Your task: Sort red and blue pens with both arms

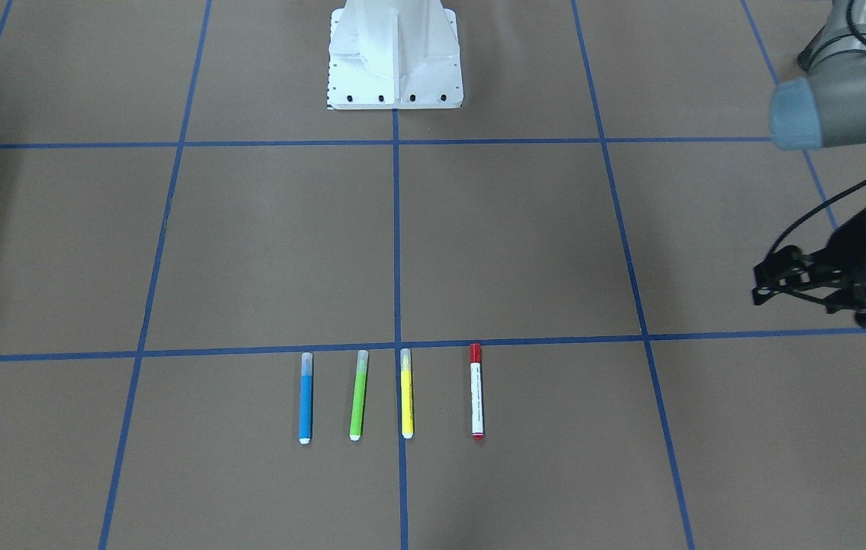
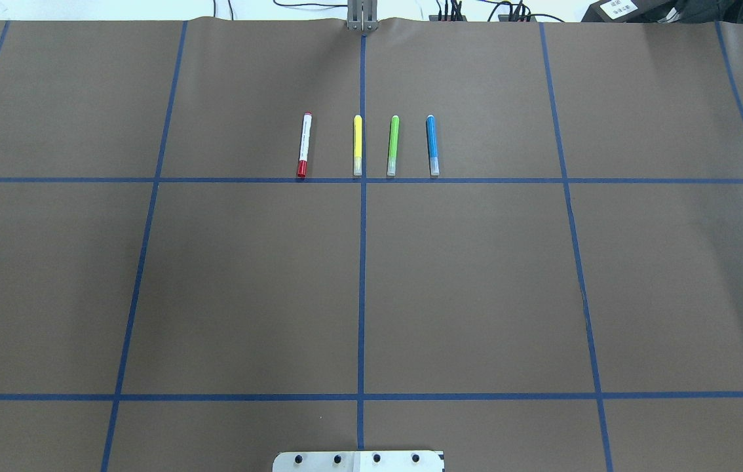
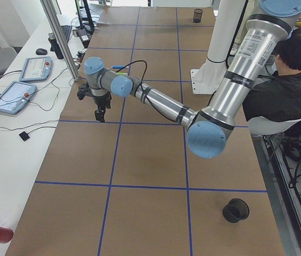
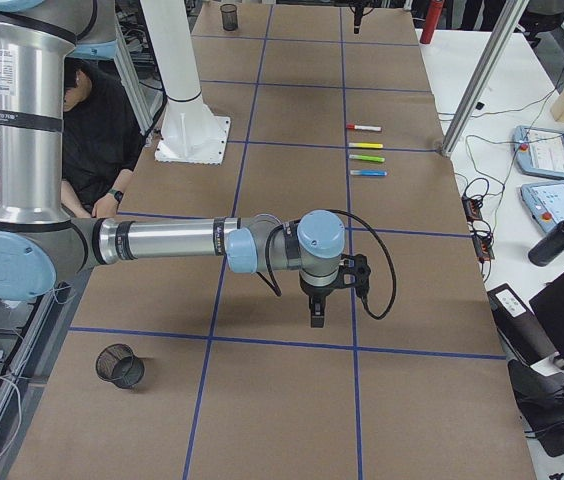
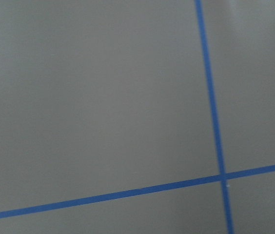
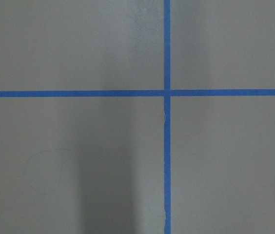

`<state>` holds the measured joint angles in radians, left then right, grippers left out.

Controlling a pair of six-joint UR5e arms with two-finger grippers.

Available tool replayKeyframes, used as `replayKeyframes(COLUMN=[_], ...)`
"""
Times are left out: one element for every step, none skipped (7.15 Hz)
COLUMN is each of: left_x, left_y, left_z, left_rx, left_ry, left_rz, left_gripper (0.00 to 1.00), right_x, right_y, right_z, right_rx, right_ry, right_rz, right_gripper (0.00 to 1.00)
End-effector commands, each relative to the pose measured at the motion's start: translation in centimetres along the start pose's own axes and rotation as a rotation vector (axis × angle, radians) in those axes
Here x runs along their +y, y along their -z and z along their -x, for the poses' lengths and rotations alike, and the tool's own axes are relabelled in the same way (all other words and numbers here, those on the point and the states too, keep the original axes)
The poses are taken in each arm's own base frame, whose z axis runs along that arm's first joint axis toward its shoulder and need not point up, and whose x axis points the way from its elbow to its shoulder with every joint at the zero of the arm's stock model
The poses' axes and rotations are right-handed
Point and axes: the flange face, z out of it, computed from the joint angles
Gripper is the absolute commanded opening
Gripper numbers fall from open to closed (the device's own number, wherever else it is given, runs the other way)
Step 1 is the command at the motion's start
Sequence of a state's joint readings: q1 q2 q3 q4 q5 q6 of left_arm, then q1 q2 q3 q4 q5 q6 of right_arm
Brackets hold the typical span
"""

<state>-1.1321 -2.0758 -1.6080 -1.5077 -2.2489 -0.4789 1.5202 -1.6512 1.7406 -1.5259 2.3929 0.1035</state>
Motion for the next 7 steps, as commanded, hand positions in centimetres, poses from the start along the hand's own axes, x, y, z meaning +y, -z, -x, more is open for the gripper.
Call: replayKeyframes(left_x=[-1.4,-3.7,-4.8,-5.4,-6.7,-6.5,-5.6], left_y=[-5.1,-6.0,-7.4,-9.5,-11.1,-12.8,-14.5], left_z=[-16.6,-21.3,-24.3,-26.4,-28.6,-30.4,-31.4], left_rx=[0.018,0.016,0.016,0.045,0.057,0.026,0.016], left_ry=[0.034,0.068,0.101,0.123,0.131,0.111,0.090], left_rz=[0.050,0.068,0.052,0.017,0.013,-0.013,-0.027], left_gripper=[1.00,1.00,1.00,1.00,1.00,0.99,0.97], right_x=[-2.2,-4.4,-7.1,-9.7,-11.8,-13.1,-13.8], right_y=[0.1,-0.2,-0.3,-0.8,-1.7,-3.1,-4.2], right_z=[2.4,5.4,8.6,13.5,19.2,24.0,27.3], right_rx=[-0.002,-0.008,-0.018,-0.036,-0.052,-0.062,-0.058], right_ry=[-0.010,0.002,-0.002,-0.049,-0.078,-0.101,-0.105], right_rz=[-0.006,-0.004,-0.008,-0.005,0.006,0.026,0.034], right_gripper=[0.99,0.99,0.99,0.99,0.99,0.99,0.99])
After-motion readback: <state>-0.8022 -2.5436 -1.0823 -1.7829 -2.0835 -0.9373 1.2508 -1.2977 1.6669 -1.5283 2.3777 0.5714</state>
